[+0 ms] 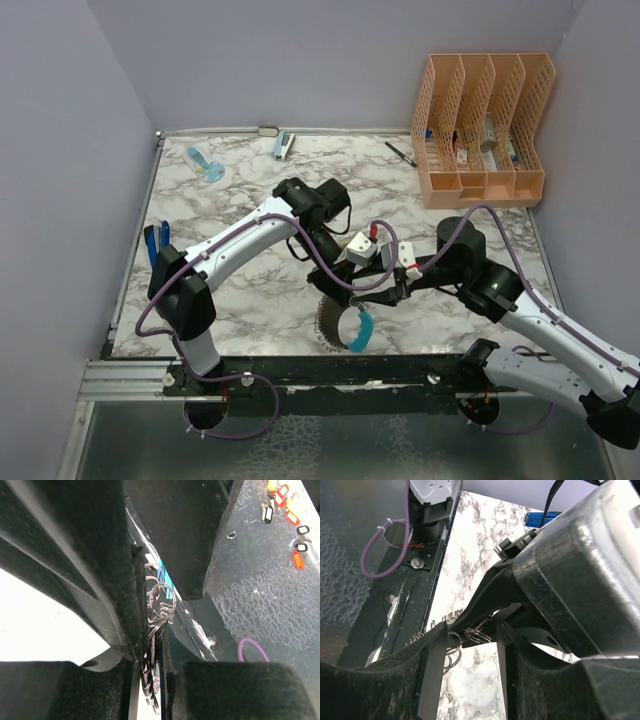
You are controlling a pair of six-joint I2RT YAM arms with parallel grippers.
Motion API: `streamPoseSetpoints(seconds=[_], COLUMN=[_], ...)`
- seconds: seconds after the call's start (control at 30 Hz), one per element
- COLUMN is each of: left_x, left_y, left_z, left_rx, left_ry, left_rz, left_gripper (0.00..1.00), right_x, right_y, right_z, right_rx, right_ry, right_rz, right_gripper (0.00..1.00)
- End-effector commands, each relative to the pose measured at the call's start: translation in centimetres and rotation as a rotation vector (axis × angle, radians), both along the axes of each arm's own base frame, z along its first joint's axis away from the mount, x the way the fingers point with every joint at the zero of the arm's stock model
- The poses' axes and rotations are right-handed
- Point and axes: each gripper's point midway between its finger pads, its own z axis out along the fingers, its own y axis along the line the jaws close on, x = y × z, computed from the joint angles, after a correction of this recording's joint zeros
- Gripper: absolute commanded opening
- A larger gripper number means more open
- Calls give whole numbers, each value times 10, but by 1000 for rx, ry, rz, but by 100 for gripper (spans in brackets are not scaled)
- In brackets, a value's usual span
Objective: Put the keys on the keyring
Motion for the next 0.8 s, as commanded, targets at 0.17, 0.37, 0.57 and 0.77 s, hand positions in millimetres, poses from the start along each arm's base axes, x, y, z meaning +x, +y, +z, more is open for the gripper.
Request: streamPoseSetpoints(seconds=[0.17,0.37,0.57,0.77], left_x=[-8,-11,-12,-14], left_y=[-7,-4,-3,0], left_z=[17,19,18,29], left_rx=[-40,-41,-30,-55], left_ry=[26,25,32,6], left_rz=[-13,-11,-8,-6], left_gripper=[0,0,0,0], right_x=[-4,0,0,-4], right_y=[3,-2,-6,-9], right_z=[6,2,-3,-9], right_rx=[-5,-27,-42,-62], right_ry=[0,-8,-1,27], right_rz=[30,-10,-30,-35], right_gripper=[37,19,25,30])
